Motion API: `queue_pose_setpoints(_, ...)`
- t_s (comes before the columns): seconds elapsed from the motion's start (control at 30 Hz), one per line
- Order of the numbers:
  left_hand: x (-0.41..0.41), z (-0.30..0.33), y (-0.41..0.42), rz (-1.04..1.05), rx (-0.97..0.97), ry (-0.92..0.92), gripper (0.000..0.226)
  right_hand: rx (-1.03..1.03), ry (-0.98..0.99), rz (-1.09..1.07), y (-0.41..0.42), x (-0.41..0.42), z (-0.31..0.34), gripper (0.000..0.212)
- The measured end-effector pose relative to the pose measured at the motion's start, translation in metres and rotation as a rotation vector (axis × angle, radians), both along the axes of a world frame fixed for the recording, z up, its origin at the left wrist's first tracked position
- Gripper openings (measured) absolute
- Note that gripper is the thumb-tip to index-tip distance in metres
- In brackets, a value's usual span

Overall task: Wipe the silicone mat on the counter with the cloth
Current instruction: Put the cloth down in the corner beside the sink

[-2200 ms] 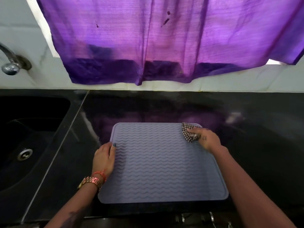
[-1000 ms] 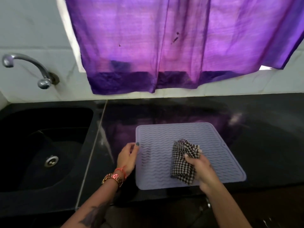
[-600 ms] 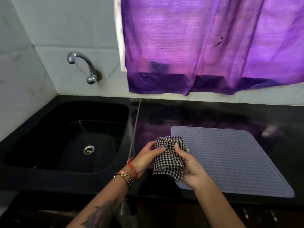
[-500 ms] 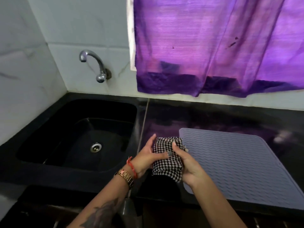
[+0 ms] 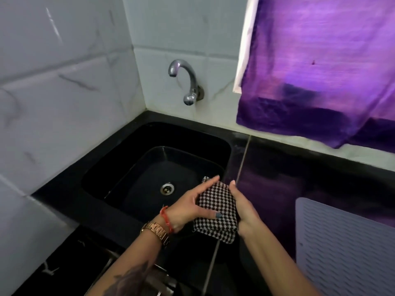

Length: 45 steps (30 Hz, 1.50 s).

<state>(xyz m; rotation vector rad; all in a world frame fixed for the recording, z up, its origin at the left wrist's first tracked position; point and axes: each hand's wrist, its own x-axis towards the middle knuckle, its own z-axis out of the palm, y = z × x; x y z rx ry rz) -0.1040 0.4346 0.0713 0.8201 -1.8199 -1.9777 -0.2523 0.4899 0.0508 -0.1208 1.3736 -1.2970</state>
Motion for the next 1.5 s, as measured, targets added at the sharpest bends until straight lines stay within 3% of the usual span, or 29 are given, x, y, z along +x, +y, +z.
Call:
queue_pose_setpoints(0.1, 0.014, 0.002, -0.024, 0.009, 0.038, -0.013, 0.075, 0.027, -0.032, 0.034, -0.031, 0.011, 0.001, 0.055)
queue_pose_setpoints(0.23, 0.032, 0.003, -0.063, 0.079, 0.03, -0.038, 0.077, 0.02, -0.113, 0.04, -0.072, 0.028, 0.0, 0.067)
queue_pose_setpoints(0.43, 0.066, 0.001, -0.132, 0.177, 0.068, -0.054, 0.091, -0.085, -0.141, 0.218, -0.125, 0.064, 0.008, 0.038)
queue_pose_setpoints(0.53, 0.082, -0.003, -0.17, 0.239, 0.047, -0.051, 0.102, -0.092, -0.068, 0.284, -0.159, 0.084, 0.001, 0.052)
queue_pose_setpoints(0.77, 0.118, -0.023, -0.278, 0.322, 0.16, 0.0, 0.121, -0.125, -0.016, 0.235, -0.281, 0.109, -0.023, 0.046)
queue_pose_setpoints(0.93, 0.118, -0.044, -0.359, 0.432, 0.22, 0.051, 0.077, -0.165, -0.042, 0.069, -0.375, 0.118, -0.047, 0.058)
queue_pose_setpoints(1.03, 0.113, -0.054, -0.412, 0.477, 0.188, 0.06, 0.068, -0.202, -0.058, -0.023, -0.427, 0.121, -0.053, 0.061)
queue_pose_setpoints(1.17, 0.1, -0.05, -0.468, 0.503, -0.022, -0.003, 0.067, -0.249, -0.057, -0.154, -0.494, 0.132, -0.05, 0.072)
queue_pose_setpoints(1.33, 0.09, -0.046, -0.517, 0.564, -0.482, -0.288, 0.06, -0.318, -0.057, -0.303, -0.554, 0.143, -0.053, 0.074)
queue_pose_setpoints(1.4, 0.089, -0.054, -0.525, 0.465, -0.667, -0.485, 0.061, -0.325, 0.125, -0.194, -0.558, 0.148, -0.059, 0.076)
queue_pose_setpoints(1.5, 0.087, -0.071, -0.523, 0.28, -0.844, -0.671, 0.059, -0.153, 0.72, 0.184, -0.549, 0.158, -0.065, 0.079)
